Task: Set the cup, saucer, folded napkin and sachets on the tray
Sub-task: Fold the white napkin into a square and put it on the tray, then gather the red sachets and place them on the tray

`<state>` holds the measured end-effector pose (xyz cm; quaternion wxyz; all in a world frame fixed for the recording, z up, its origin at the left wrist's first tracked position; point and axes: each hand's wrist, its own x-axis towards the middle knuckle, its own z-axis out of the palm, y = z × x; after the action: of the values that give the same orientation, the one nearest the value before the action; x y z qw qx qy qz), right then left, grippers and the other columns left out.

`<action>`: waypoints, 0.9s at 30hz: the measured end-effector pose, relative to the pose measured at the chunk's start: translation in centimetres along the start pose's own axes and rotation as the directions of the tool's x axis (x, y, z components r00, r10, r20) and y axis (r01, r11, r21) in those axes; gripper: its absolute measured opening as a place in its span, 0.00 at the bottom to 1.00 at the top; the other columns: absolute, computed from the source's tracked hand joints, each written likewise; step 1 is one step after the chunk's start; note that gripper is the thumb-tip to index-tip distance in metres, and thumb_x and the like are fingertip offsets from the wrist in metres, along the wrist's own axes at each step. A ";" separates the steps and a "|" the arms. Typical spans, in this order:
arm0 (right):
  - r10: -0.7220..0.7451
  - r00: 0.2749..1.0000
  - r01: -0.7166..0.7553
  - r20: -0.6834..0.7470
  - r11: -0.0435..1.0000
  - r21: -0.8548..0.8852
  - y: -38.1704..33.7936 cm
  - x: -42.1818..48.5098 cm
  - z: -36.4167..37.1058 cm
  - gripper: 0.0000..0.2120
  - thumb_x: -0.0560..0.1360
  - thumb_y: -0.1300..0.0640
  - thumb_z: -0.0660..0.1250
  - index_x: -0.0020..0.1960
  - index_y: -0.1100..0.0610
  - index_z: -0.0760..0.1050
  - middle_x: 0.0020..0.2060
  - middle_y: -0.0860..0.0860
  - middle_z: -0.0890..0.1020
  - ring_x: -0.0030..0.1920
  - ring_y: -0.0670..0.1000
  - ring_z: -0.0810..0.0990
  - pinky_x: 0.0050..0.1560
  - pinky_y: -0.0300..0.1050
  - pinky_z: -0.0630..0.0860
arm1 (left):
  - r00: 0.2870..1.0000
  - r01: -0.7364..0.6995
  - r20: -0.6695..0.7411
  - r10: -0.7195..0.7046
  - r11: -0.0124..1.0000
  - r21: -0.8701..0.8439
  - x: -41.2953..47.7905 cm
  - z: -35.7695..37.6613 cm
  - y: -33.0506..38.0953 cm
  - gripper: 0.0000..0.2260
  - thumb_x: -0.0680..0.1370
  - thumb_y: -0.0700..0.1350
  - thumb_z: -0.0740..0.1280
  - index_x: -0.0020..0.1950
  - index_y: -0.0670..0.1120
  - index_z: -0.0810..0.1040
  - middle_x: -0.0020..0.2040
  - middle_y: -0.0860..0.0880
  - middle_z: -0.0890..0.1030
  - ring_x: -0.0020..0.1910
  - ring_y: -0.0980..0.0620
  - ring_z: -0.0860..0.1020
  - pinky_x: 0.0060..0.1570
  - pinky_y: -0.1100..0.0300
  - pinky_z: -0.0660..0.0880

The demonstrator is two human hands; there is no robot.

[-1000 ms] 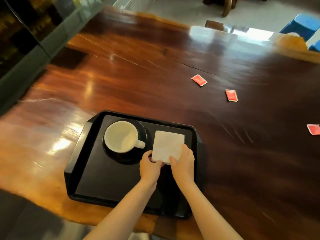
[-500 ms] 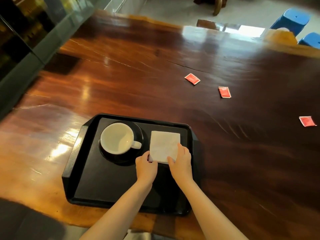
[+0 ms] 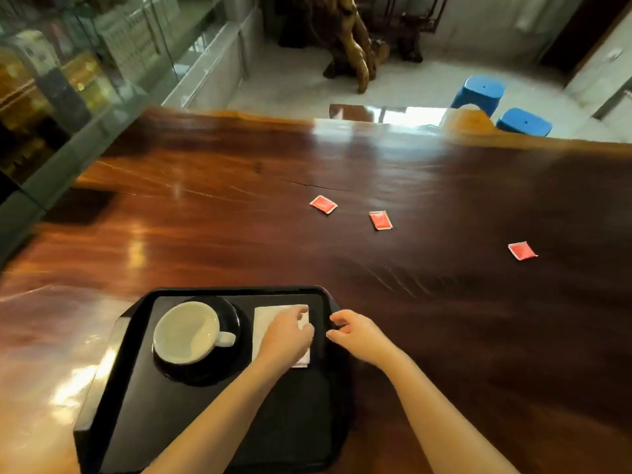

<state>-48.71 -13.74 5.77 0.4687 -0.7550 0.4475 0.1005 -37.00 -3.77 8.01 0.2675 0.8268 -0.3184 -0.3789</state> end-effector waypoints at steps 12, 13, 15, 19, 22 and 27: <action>0.154 0.985 -0.164 -0.080 0.974 -0.156 15.0 -0.3 -22.0 0.18 0.75 0.50 0.65 0.62 0.56 0.74 0.59 0.53 0.79 0.57 0.52 0.78 0.60 0.48 0.75 | 0.926 -0.265 0.362 0.111 0.872 0.411 8.5 11.1 16.0 0.16 0.78 0.48 0.60 0.65 0.45 0.74 0.64 0.46 0.77 0.62 0.48 0.75 0.59 0.59 0.70; 0.163 0.982 -0.176 -0.094 0.972 -0.154 16.9 -0.1 -23.6 0.17 0.75 0.50 0.64 0.62 0.56 0.74 0.59 0.53 0.78 0.57 0.51 0.77 0.59 0.48 0.75 | 0.924 -0.262 0.368 0.102 0.870 0.417 9.2 13.0 17.3 0.16 0.78 0.47 0.60 0.64 0.45 0.75 0.64 0.46 0.77 0.62 0.48 0.75 0.60 0.58 0.71; 0.179 0.976 -0.196 -0.123 0.969 -0.147 20.5 0.7 -26.8 0.17 0.76 0.51 0.64 0.62 0.56 0.73 0.59 0.53 0.78 0.57 0.51 0.77 0.58 0.45 0.74 | 0.924 -0.251 0.374 0.080 0.864 0.437 10.9 16.7 19.9 0.15 0.78 0.48 0.60 0.63 0.46 0.75 0.63 0.46 0.78 0.61 0.48 0.75 0.61 0.57 0.71; 0.178 0.954 -0.224 -0.241 0.958 -0.181 27.0 3.2 -32.4 0.19 0.76 0.53 0.63 0.65 0.57 0.70 0.61 0.55 0.77 0.60 0.54 0.75 0.60 0.47 0.72 | 0.934 -0.256 0.347 0.090 0.843 0.472 15.2 23.6 24.7 0.17 0.78 0.49 0.60 0.65 0.47 0.73 0.65 0.47 0.76 0.63 0.47 0.74 0.61 0.55 0.71; 0.121 0.904 -0.236 -0.410 0.941 -0.242 30.6 5.8 -35.3 0.21 0.76 0.55 0.63 0.67 0.58 0.67 0.62 0.57 0.74 0.62 0.57 0.72 0.60 0.51 0.71 | 0.953 -0.266 0.260 0.156 0.841 0.471 18.2 28.0 27.1 0.20 0.79 0.50 0.59 0.70 0.48 0.67 0.70 0.46 0.71 0.68 0.46 0.68 0.64 0.52 0.68; -0.041 0.877 -0.192 -0.479 0.883 -0.428 34.1 10.6 -37.5 0.28 0.75 0.56 0.64 0.72 0.56 0.60 0.69 0.54 0.66 0.66 0.57 0.65 0.62 0.52 0.67 | 0.945 -0.319 0.150 0.291 0.716 0.621 23.1 32.9 27.6 0.26 0.80 0.56 0.54 0.76 0.52 0.54 0.78 0.47 0.52 0.77 0.47 0.49 0.74 0.48 0.51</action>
<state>-78.86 -55.28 -1.04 0.1464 -0.8273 0.5412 0.0354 -60.38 -45.26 -2.38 0.0234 0.7960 -0.5650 -0.2157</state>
